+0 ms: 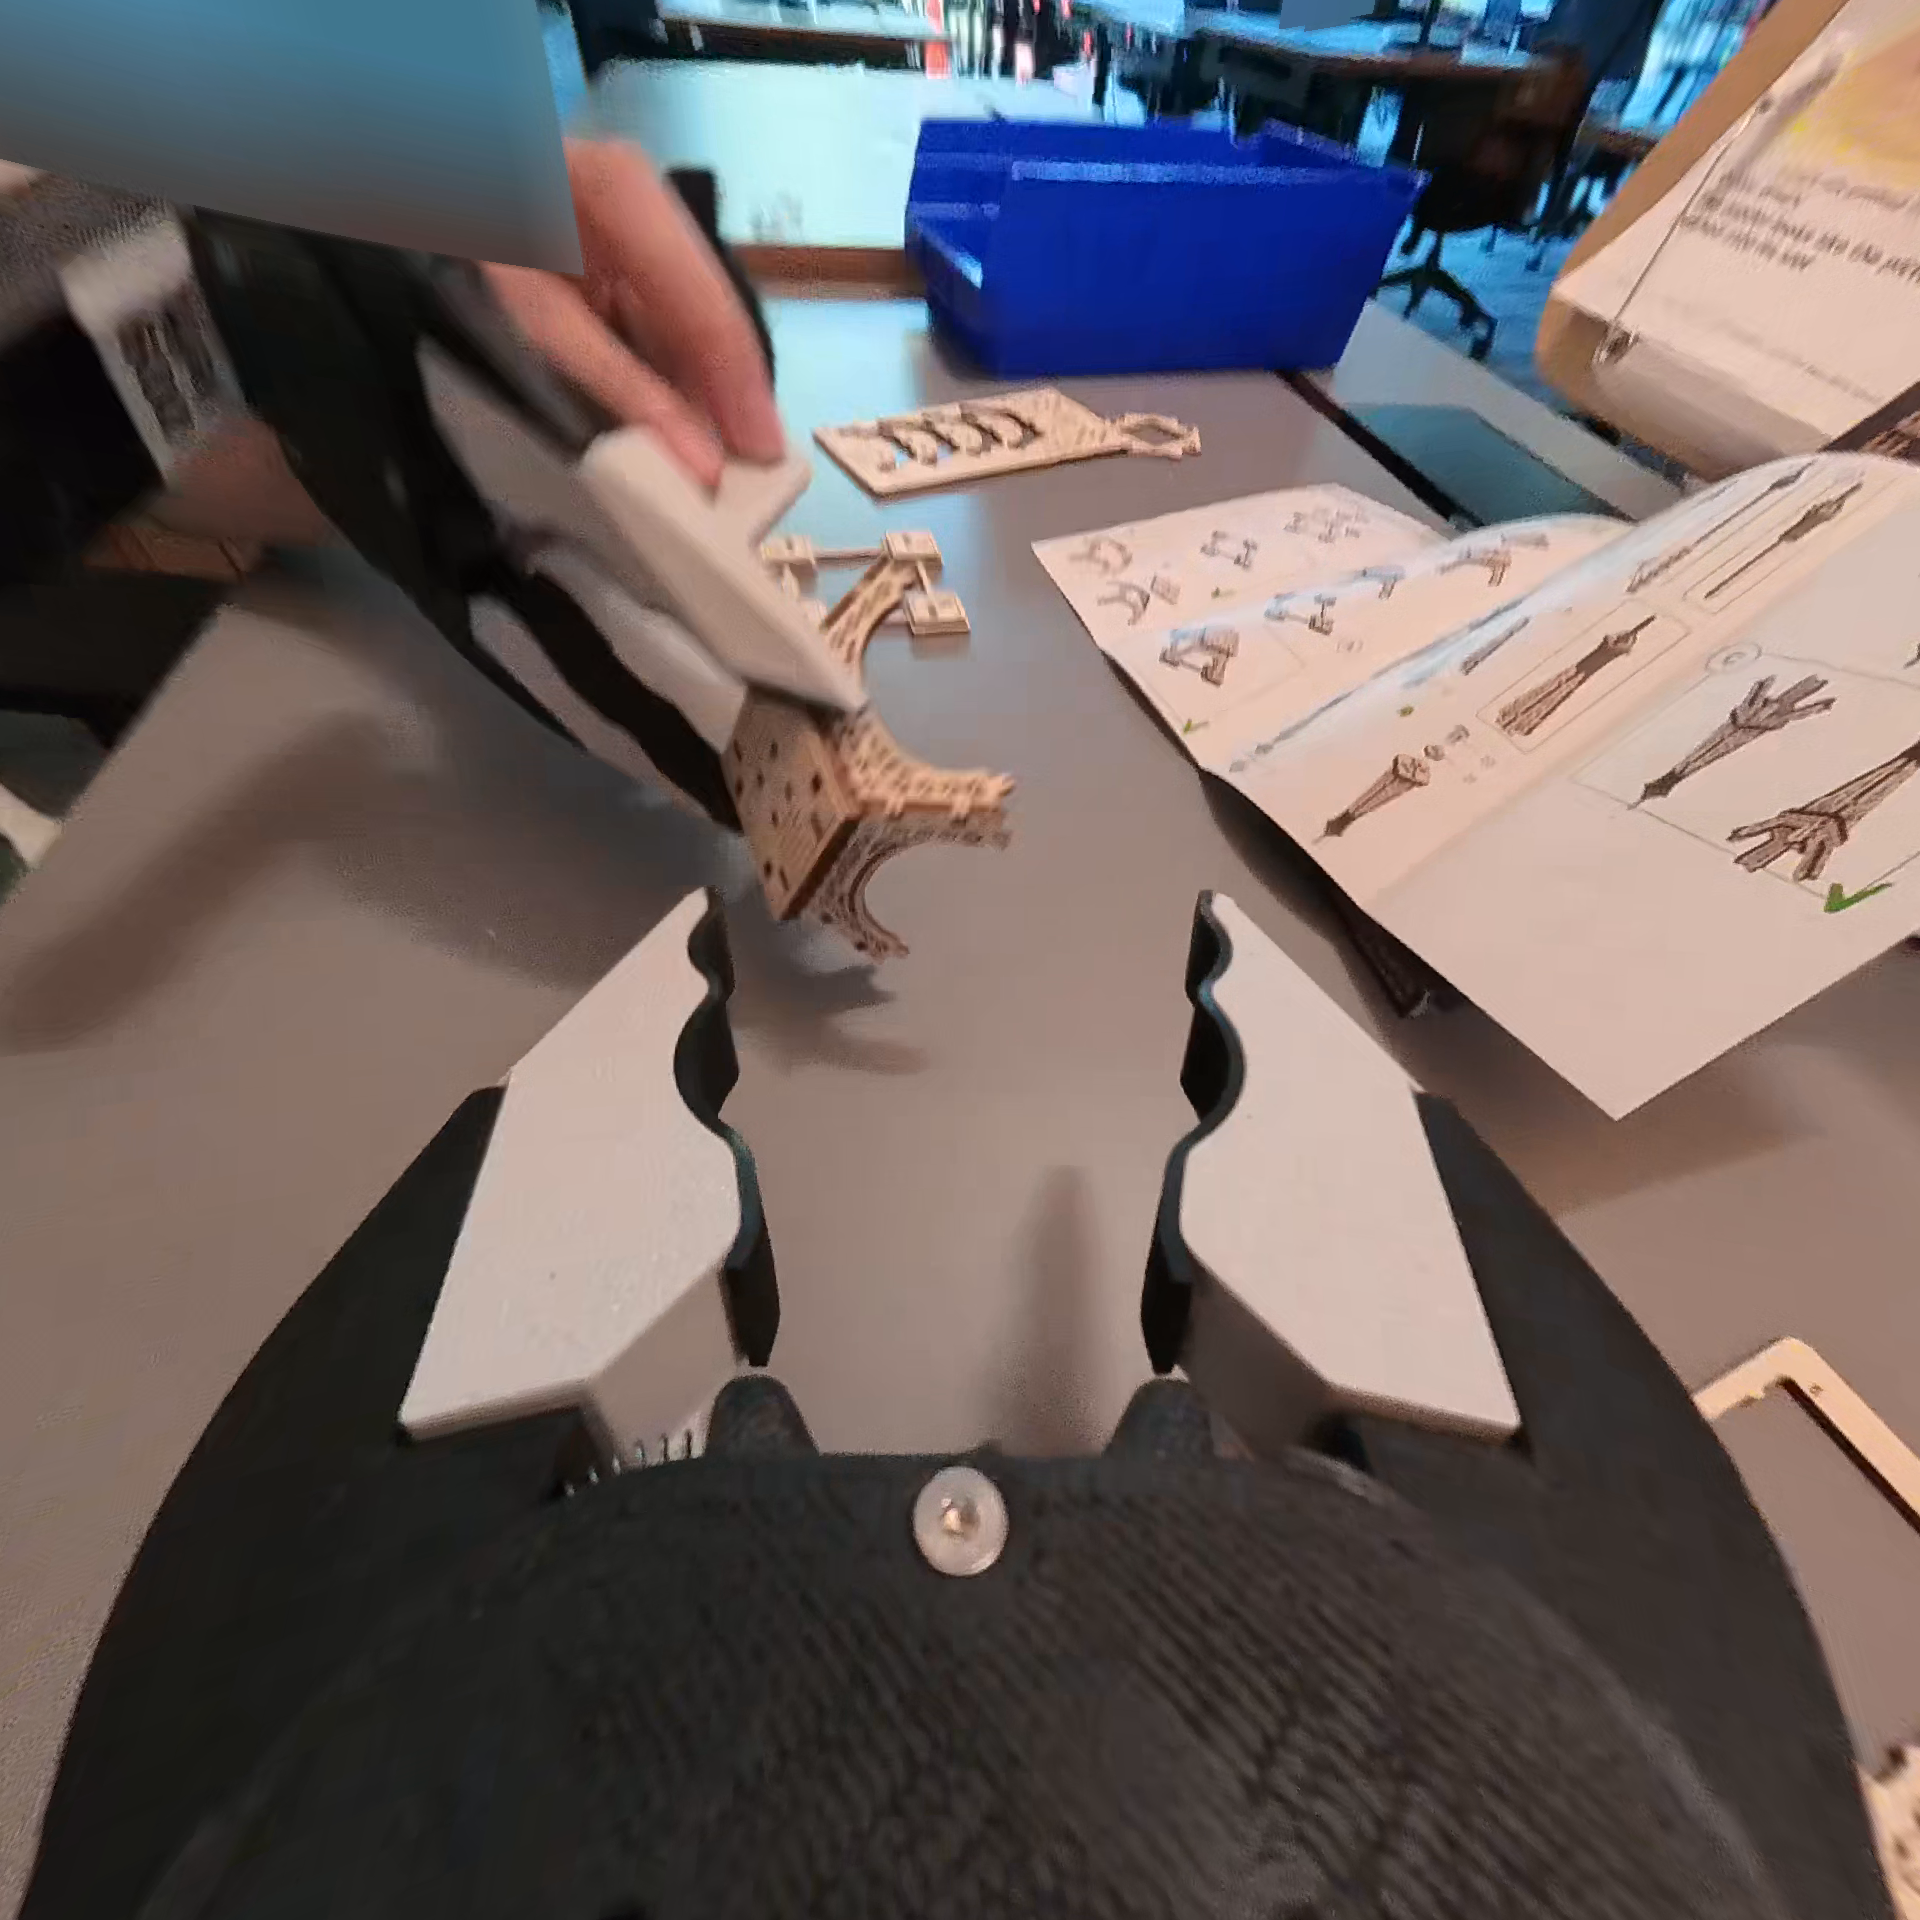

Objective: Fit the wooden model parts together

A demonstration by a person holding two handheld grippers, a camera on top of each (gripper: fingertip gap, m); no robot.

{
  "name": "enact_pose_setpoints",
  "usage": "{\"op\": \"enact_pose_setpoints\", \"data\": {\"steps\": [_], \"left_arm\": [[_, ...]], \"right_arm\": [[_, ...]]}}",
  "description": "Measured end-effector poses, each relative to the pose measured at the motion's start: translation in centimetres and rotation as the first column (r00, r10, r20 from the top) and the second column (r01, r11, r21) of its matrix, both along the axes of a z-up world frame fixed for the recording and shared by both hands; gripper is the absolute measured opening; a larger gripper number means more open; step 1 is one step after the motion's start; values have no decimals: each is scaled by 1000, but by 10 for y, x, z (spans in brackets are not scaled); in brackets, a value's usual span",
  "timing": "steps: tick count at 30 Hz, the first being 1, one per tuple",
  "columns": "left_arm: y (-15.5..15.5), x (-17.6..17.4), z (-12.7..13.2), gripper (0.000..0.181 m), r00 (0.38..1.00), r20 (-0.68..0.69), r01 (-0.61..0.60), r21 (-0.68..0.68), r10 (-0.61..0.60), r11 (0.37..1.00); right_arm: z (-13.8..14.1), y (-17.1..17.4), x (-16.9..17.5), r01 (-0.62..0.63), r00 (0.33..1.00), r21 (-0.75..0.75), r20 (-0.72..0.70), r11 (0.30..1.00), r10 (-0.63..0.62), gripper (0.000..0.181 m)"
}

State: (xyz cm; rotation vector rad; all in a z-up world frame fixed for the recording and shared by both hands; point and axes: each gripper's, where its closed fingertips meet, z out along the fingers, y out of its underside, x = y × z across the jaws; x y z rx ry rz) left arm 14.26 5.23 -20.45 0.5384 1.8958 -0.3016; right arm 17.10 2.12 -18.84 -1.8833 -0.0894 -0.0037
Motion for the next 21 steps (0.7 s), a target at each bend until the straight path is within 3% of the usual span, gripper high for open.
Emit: {"op": "enact_pose_setpoints", "data": {"steps": [3,5,10,21], "left_arm": [[-6,-18,-11,52,983,164,52,204,-87,978],[-9,-29,-19,53,971,201,66,286,-127,956],[-13,-51,-25,61,967,193,92,340,-165,936],[-15,-69,-21,64,953,241,79,382,-182,921]], "right_arm": [[3,0,-10,-51,998,35,-32,998,53,84],[-3,3,-16,-72,997,5,-27,997,73,87],[-9,14,-48,-140,990,-20,-38,990,139,88],[-22,10,-78,-100,994,-108,39,989,104,75]]}}
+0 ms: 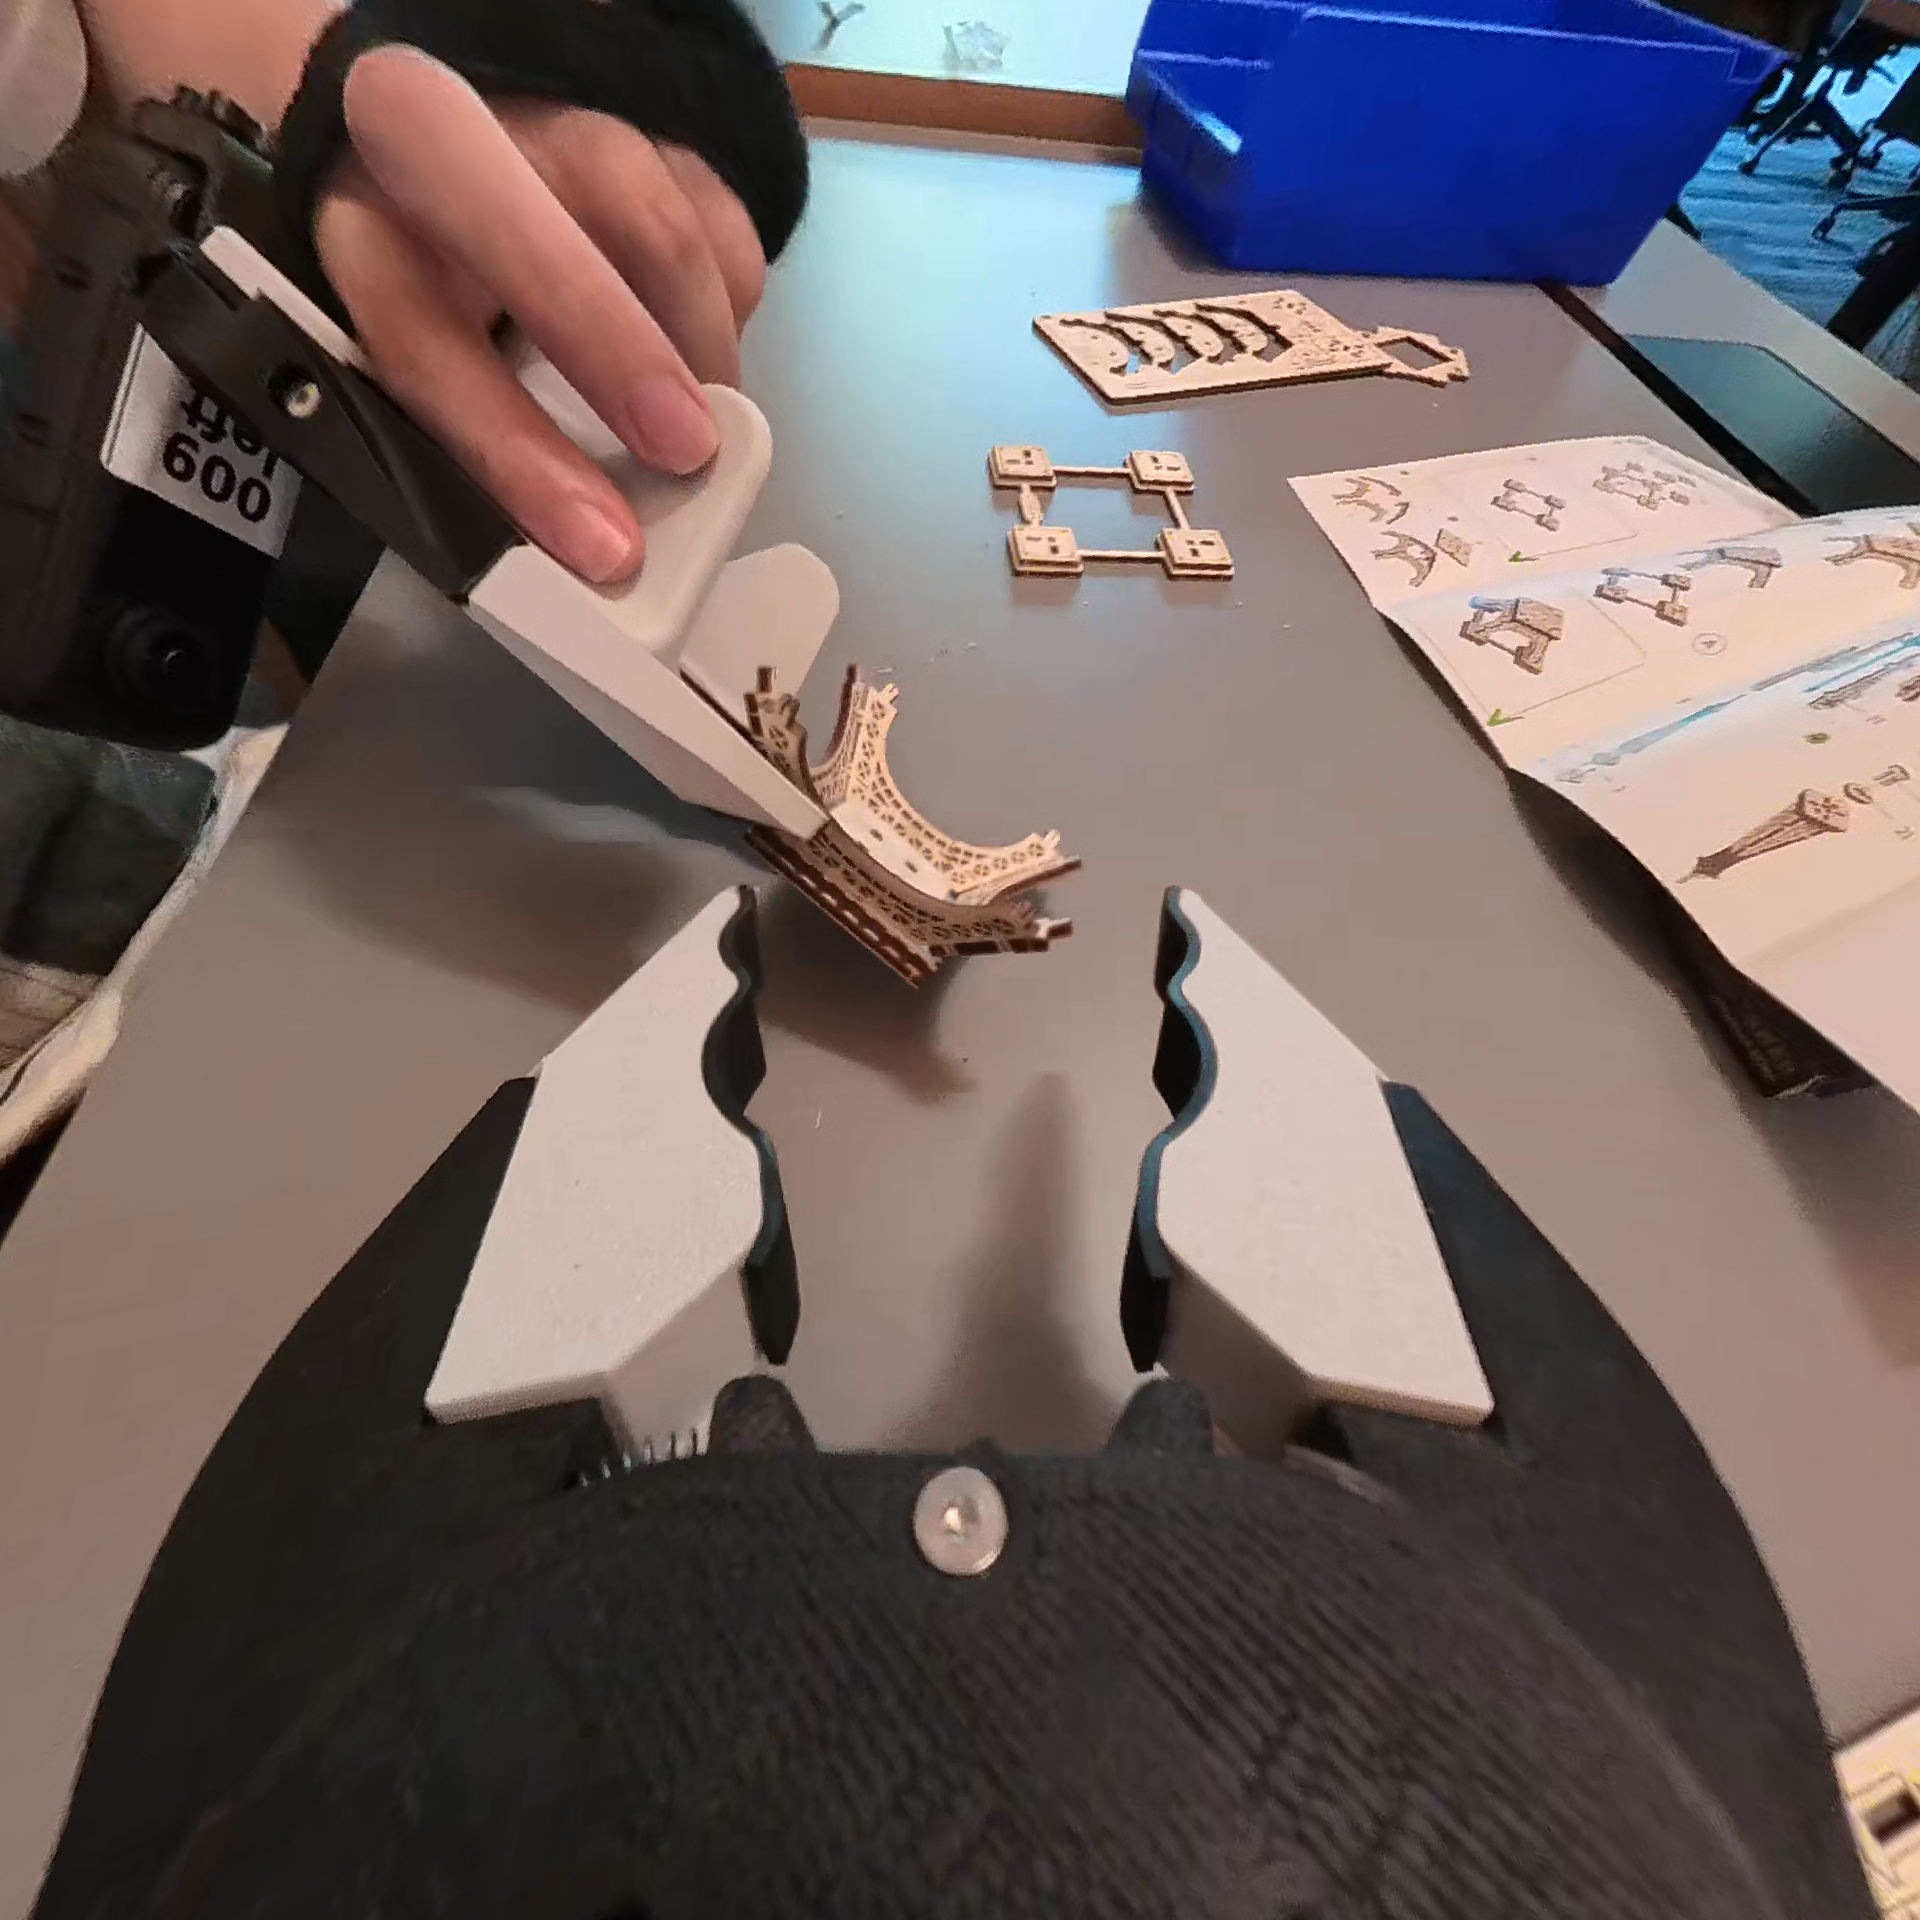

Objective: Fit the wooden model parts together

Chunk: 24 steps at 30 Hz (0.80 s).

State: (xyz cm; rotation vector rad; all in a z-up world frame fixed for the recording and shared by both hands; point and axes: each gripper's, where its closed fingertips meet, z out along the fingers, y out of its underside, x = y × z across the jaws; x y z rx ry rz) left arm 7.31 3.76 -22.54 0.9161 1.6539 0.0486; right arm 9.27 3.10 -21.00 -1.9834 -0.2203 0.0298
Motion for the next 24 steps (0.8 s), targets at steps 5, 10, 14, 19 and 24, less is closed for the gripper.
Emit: {"op": "enact_pose_setpoints", "data": {"steps": [5,10,14,19,24], "left_arm": [[1,-7,-1,65,998,35,50,44,-52,998],[-1,-14,-9,58,990,72,112,141,-123,984],[-6,-15,-10,57,984,68,147,189,-162,971],[-6,-13,-8,55,987,-18,159,156,-158,975],[-2,-7,4,57,990,-76,128,70,-122,989]], "right_arm": [[-14,-4,-13,-12,999,-74,51,997,16,67],[-26,0,-13,36,990,-120,140,992,-19,64],[-23,0,-1,108,977,-90,196,990,-88,53],[-31,-9,8,143,969,-147,220,979,-109,56],[-31,-13,11,168,965,-131,224,977,-136,50]]}}
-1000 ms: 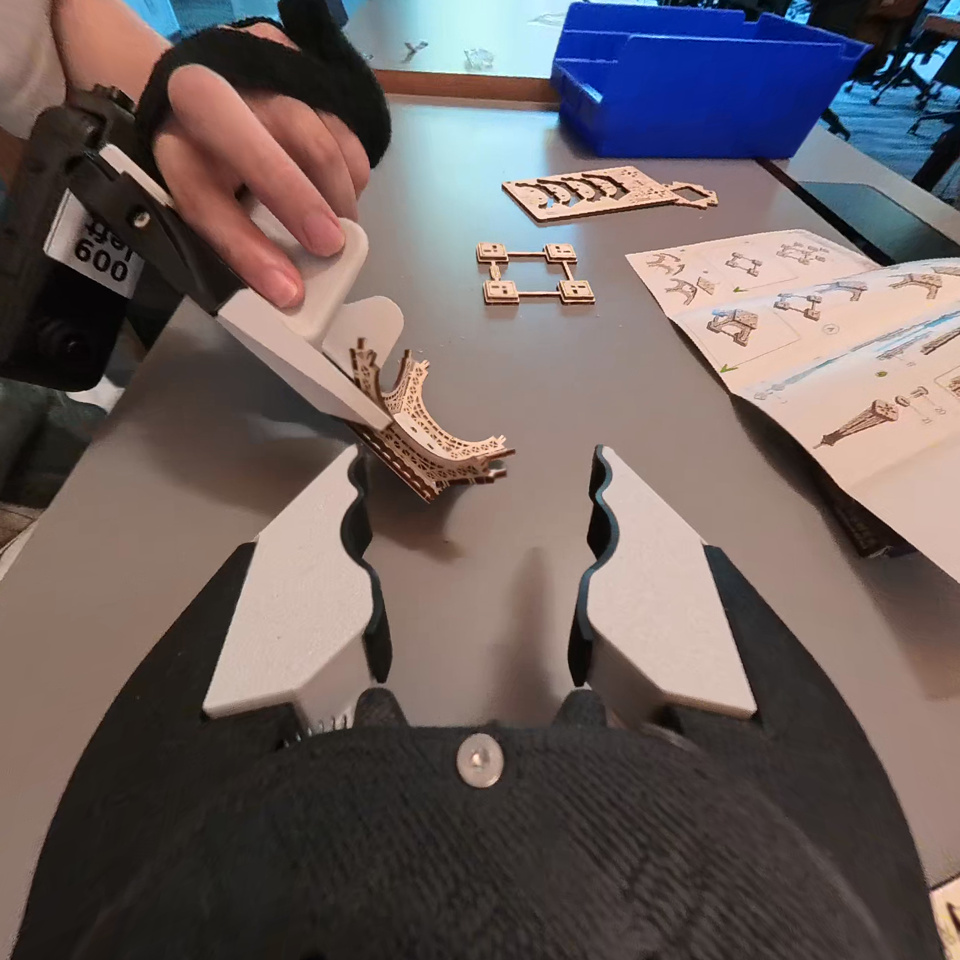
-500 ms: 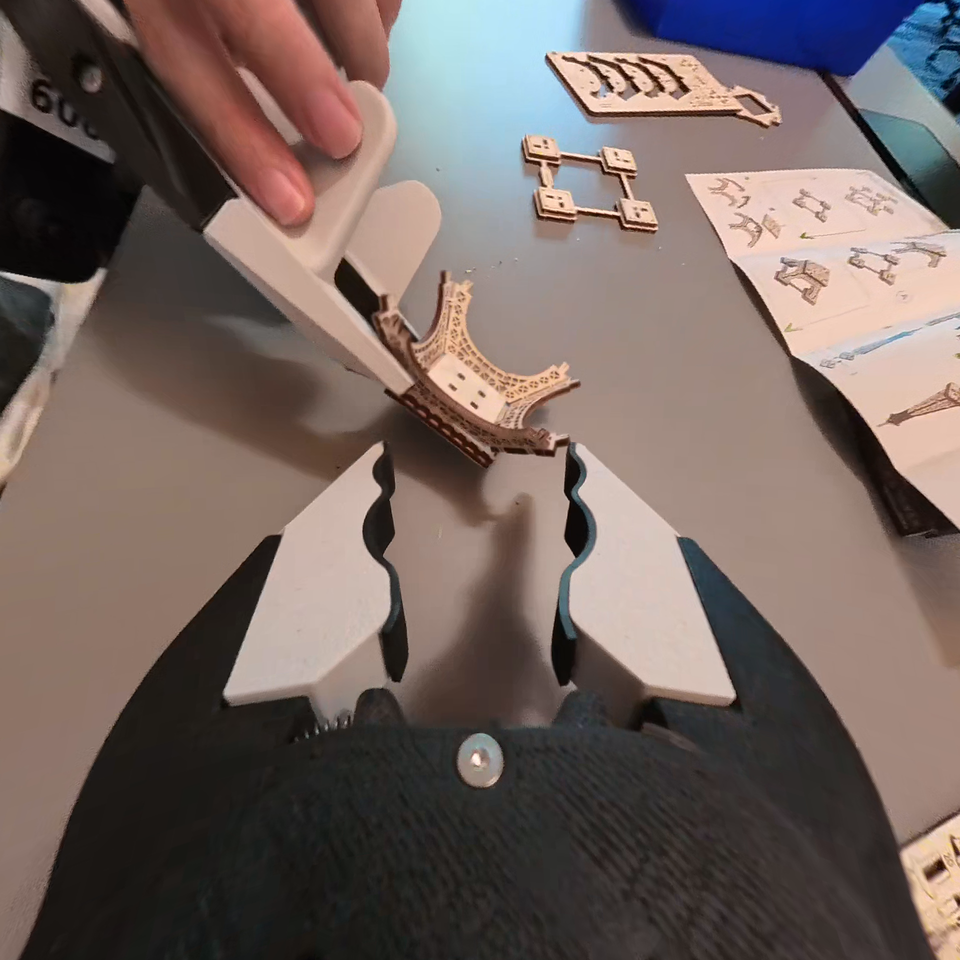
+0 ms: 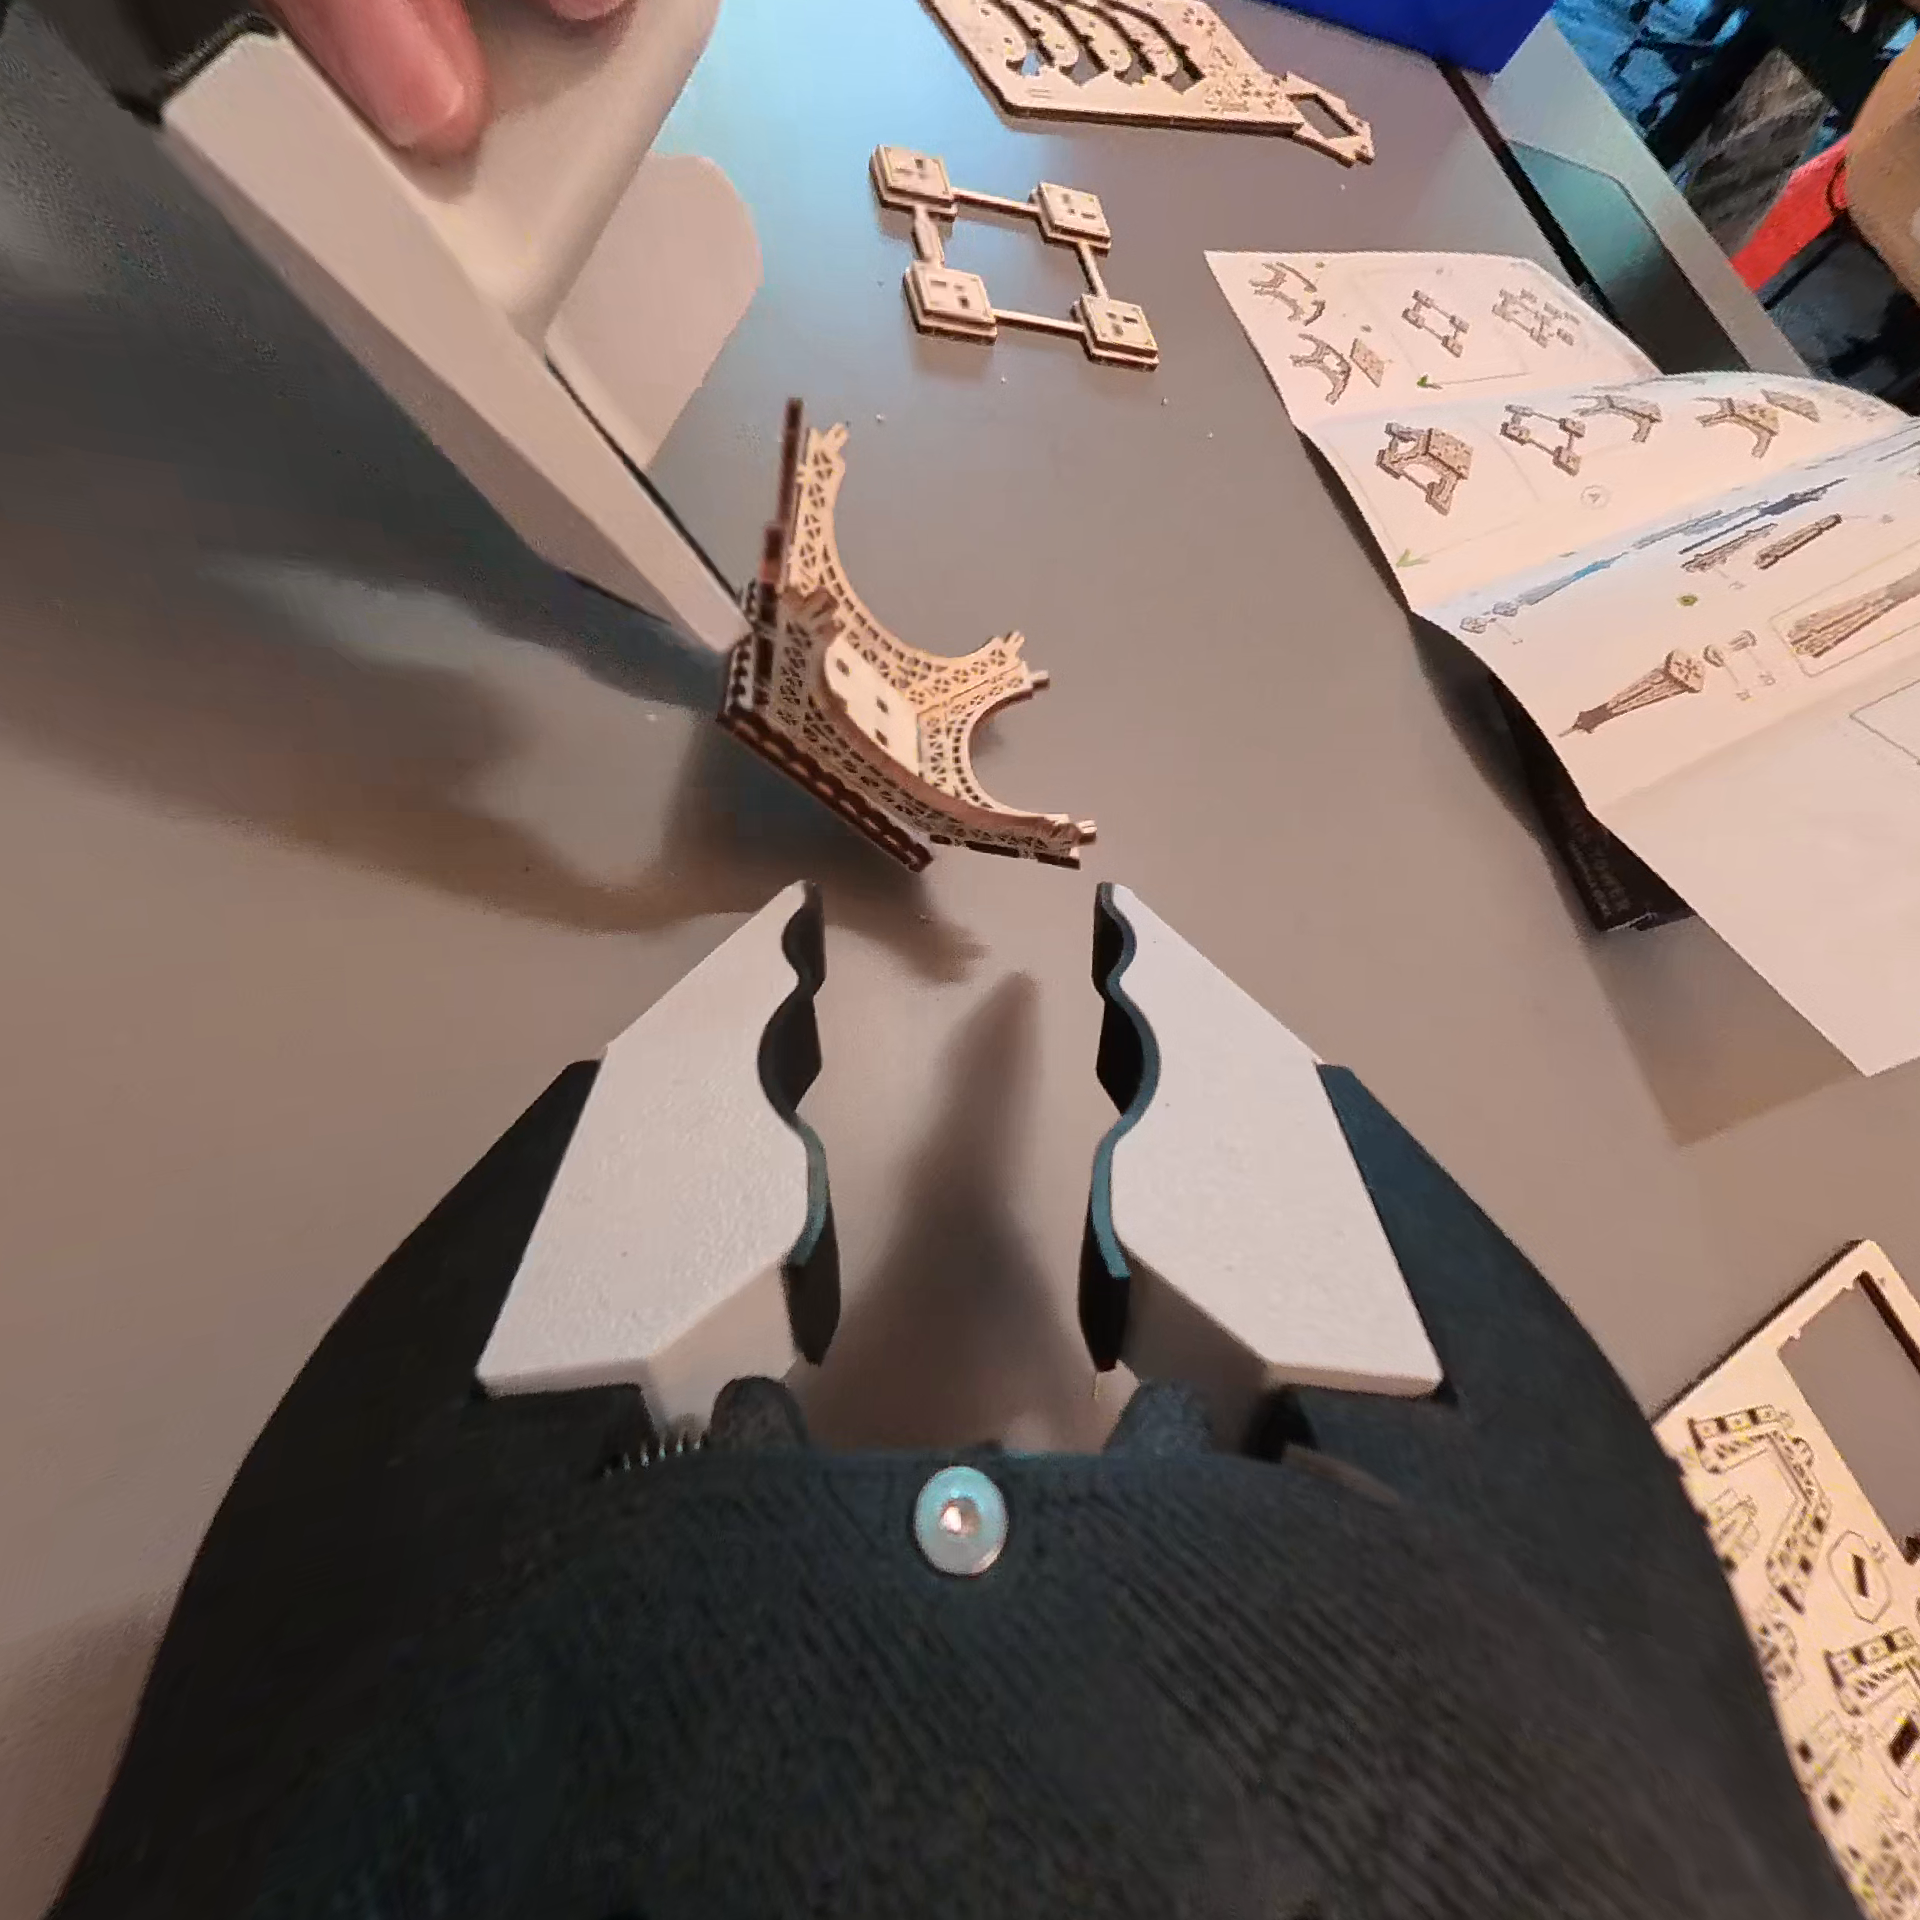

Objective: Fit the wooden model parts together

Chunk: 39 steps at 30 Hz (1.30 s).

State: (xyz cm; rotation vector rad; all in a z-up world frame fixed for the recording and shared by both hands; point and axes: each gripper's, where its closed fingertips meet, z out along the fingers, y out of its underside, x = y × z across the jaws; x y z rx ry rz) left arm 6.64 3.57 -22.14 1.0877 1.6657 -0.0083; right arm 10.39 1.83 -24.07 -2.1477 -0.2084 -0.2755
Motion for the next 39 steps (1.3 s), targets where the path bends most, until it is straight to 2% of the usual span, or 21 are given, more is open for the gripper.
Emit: {"op": "enact_pose_setpoints", "data": {"steps": [2,5,7,9,11,13,15,17,19,21,23,26,27,30,33,35,38,39], "left_arm": [[1,1,-3,63,1000,-15,-10,25,10,1000],[-2,9,-2,71,996,84,-21,114,12,993],[-7,10,0,70,993,116,-17,124,3,992],[-9,5,-5,72,999,52,-22,133,15,991],[-5,-1,-13,56,997,-49,-54,153,62,987],[-3,-5,-12,55,988,-120,-86,117,100,989],[2,-9,-8,50,964,-217,-140,73,152,988],[7,-11,1,35,913,-350,-229,-11,211,973],[10,-17,8,8,802,-547,-338,-87,239,937],[6,-24,19,4,636,-745,-459,-152,203,875],[7,-40,17,1,410,-895,-530,-77,176,844],[12,-52,13,1,213,-963,-548,24,168,836],[16,-52,9,2,206,-960,-541,52,192,840],[20,-50,-4,6,298,-930,-490,42,213,871],[25,-48,-13,11,304,-920,-518,58,247,853],[30,-43,-13,9,340,-906,-525,40,252,850],[45,-43,-13,18,349,-883,-545,81,314,834],[45,-43,-9,15,346,-888,-556,66,302,829]], "right_arm": [[1,1,4,24,1000,8,14,1000,-24,49],[3,1,5,29,999,20,23,999,-30,51],[6,0,1,7,1000,33,20,999,-8,53],[8,-2,-6,-24,1000,39,0,999,24,59],[8,-7,-19,-82,995,24,-52,996,83,65],[8,-11,-21,-74,995,11,-59,997,75,69],[3,-15,-22,-76,996,-33,-54,997,74,72],[2,-19,-22,-56,997,-69,-50,996,53,78],[6,-21,-27,-62,994,-77,-95,995,55,89],[14,-17,-27,-31,990,-27,-141,999,27,97],[17,-11,-29,-24,979,27,-202,999,29,98],[12,-4,-36,-38,968,44,-245,998,48,97],[9,-1,-39,-46,966,42,-251,998,55,96],[2,2,-44,-59,972,-9,-230,998,56,91],[1,5,-46,-74,977,-18,-204,997,69,83],[-3,6,-41,-60,986,-32,-160,998,54,75],[-6,7,-35,-48,994,-52,-102,998,42,79],[-4,8,-34,-46,995,-42,-87,998,42,82]]}}
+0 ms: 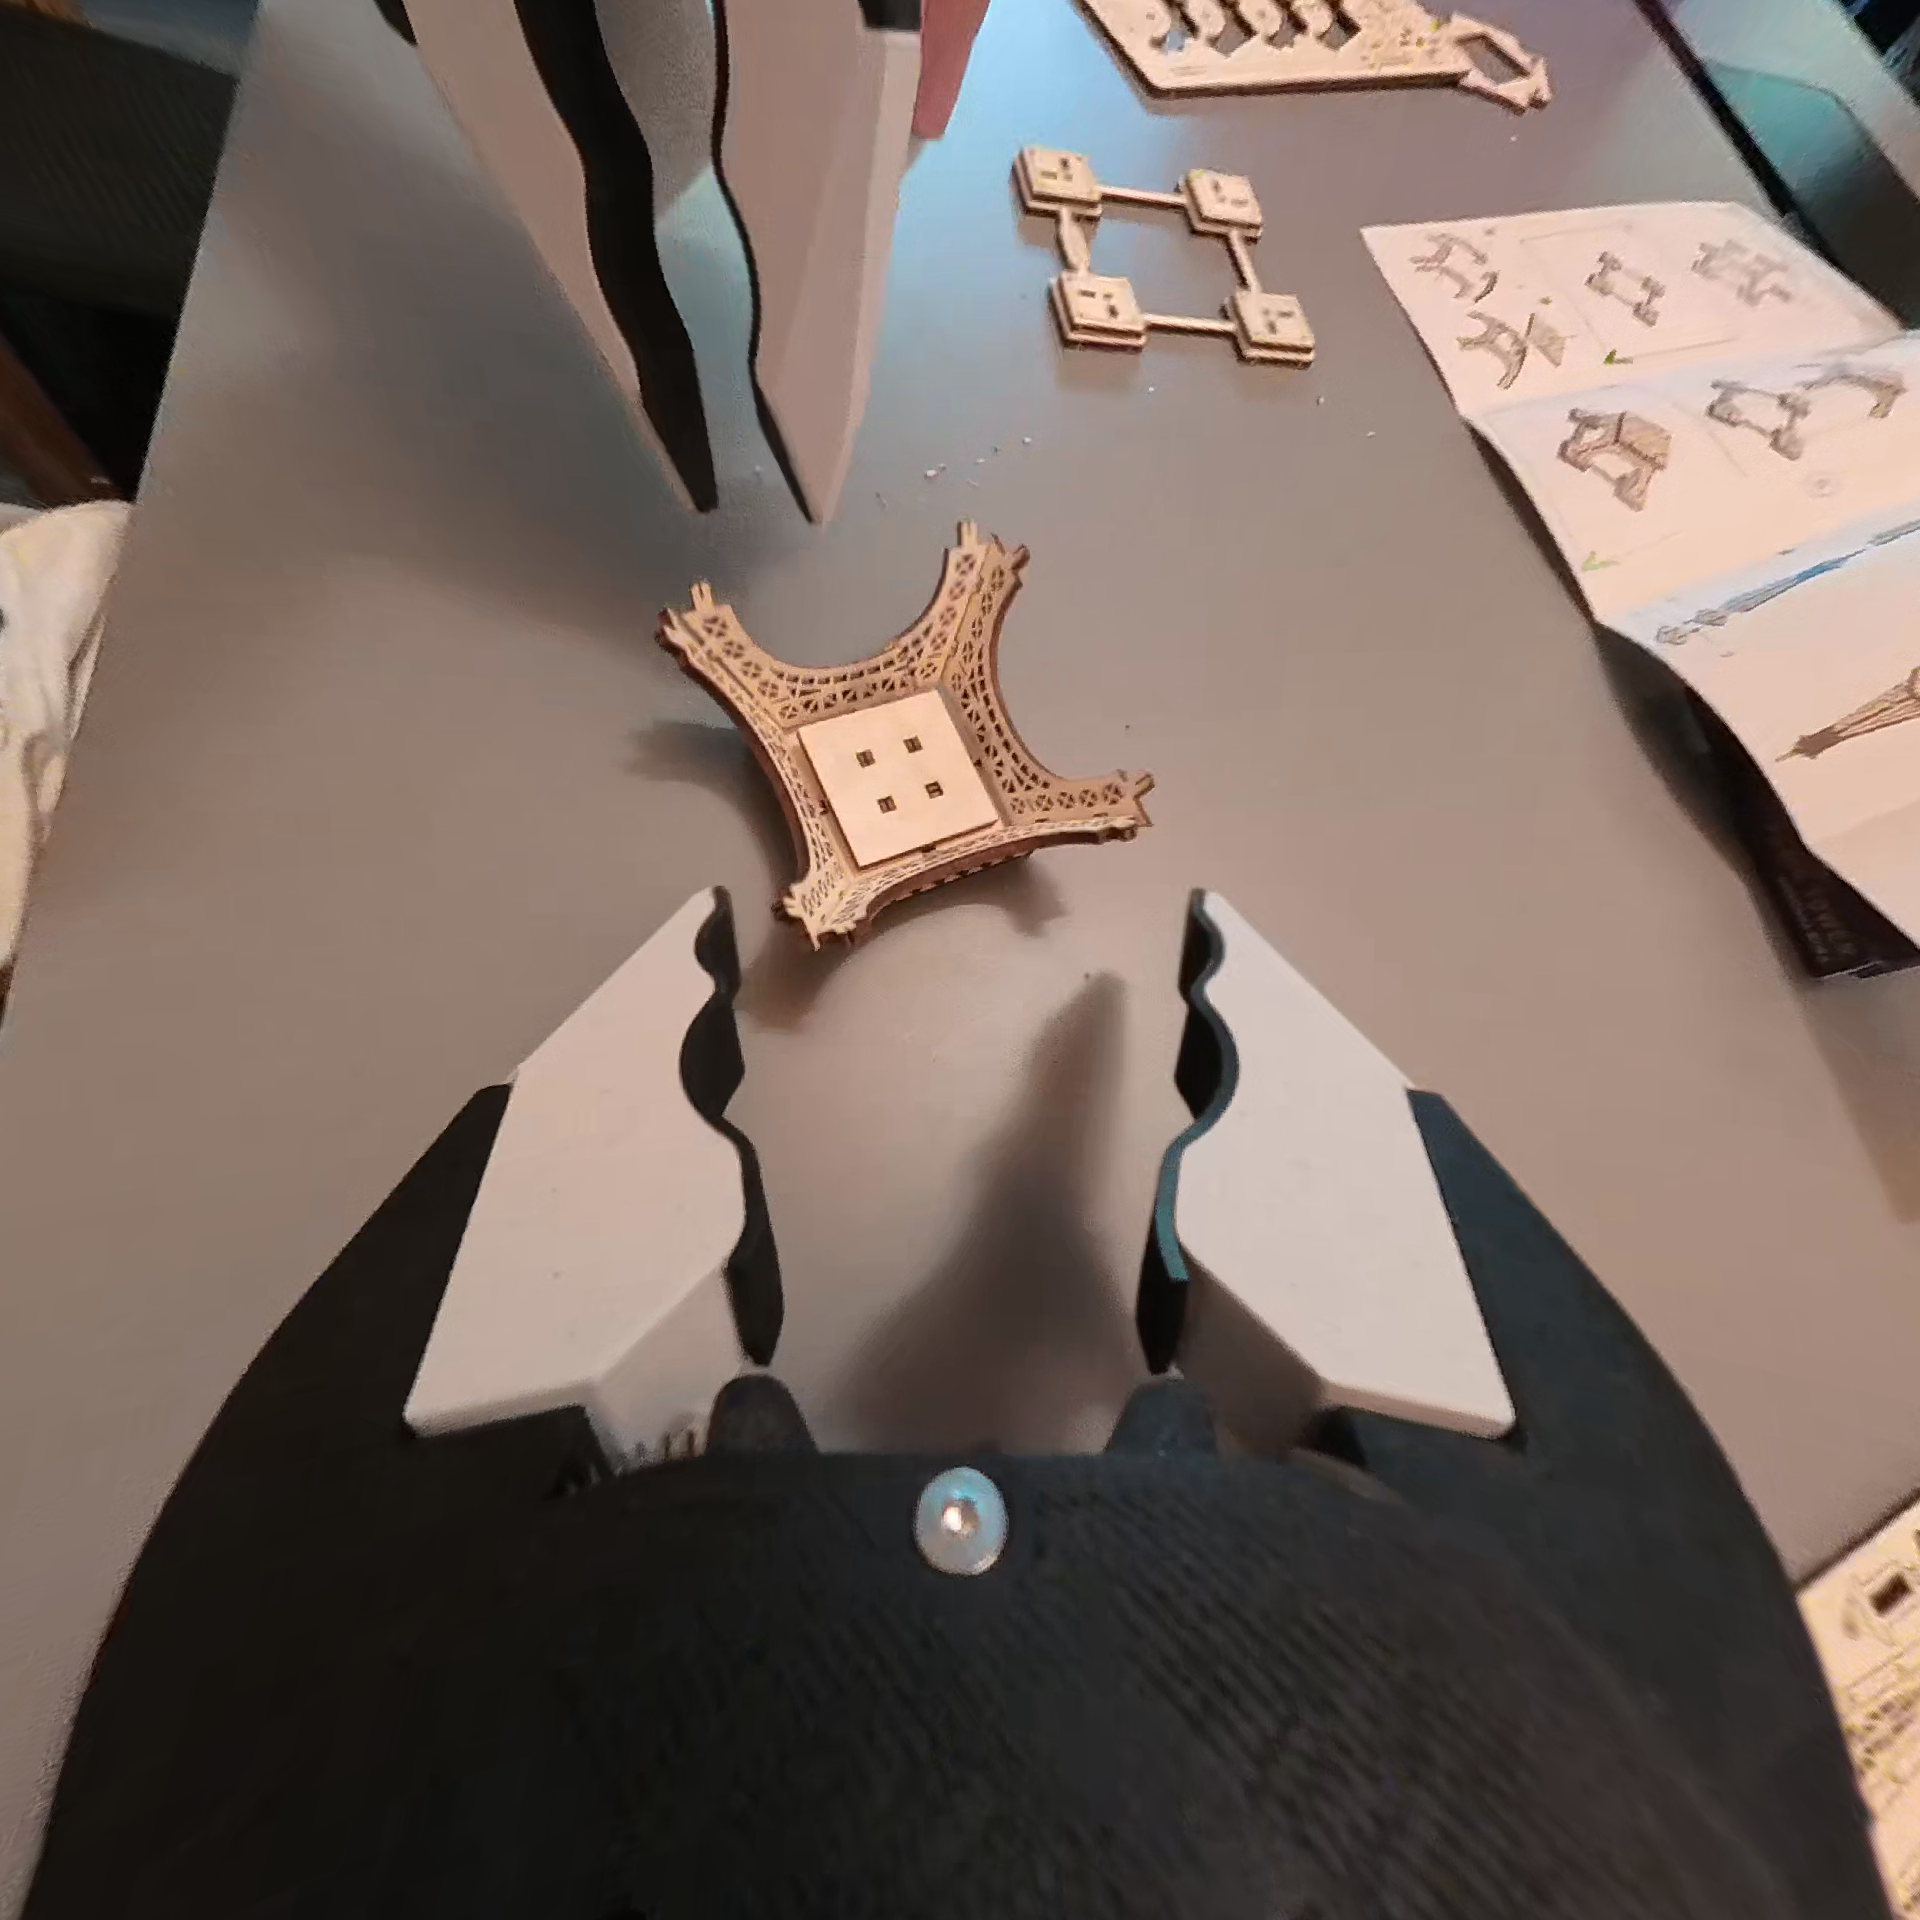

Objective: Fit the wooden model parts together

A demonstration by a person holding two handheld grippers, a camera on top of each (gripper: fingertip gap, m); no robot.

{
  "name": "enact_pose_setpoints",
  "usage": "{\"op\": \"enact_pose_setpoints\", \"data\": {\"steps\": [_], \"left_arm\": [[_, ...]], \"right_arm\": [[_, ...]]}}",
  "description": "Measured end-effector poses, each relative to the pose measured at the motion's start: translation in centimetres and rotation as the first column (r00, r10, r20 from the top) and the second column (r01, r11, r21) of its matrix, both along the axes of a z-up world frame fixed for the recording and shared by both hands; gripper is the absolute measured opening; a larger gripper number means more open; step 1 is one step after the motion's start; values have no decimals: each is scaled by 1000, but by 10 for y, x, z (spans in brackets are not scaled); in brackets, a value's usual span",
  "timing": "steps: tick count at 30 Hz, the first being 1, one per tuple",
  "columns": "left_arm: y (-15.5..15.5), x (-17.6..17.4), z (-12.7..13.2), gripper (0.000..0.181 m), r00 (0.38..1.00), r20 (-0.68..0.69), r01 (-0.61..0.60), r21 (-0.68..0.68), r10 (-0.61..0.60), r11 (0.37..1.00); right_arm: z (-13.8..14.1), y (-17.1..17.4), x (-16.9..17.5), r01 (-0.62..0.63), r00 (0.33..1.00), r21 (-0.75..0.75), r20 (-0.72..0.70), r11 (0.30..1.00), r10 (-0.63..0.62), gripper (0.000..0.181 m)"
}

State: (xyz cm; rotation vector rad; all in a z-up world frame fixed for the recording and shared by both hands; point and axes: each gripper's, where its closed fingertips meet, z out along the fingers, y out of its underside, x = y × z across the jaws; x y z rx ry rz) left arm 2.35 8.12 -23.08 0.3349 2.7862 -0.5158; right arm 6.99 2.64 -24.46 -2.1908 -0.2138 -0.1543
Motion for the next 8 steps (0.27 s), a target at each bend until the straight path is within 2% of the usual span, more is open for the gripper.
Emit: {"op": "enact_pose_setpoints", "data": {"steps": [3,5,8], "left_arm": [[-12,-4,16,3,996,-85,-44,-121,34,992],[-23,1,26,0,982,-162,-127,-198,95,972],[-30,8,22,0,960,-239,-189,-158,148,969]], "right_arm": [[6,4,-1,-32,999,35,5,999,32,91],[6,5,0,-38,999,38,-5,999,39,92],[1,3,-3,-47,998,12,-30,999,48,90]]}}
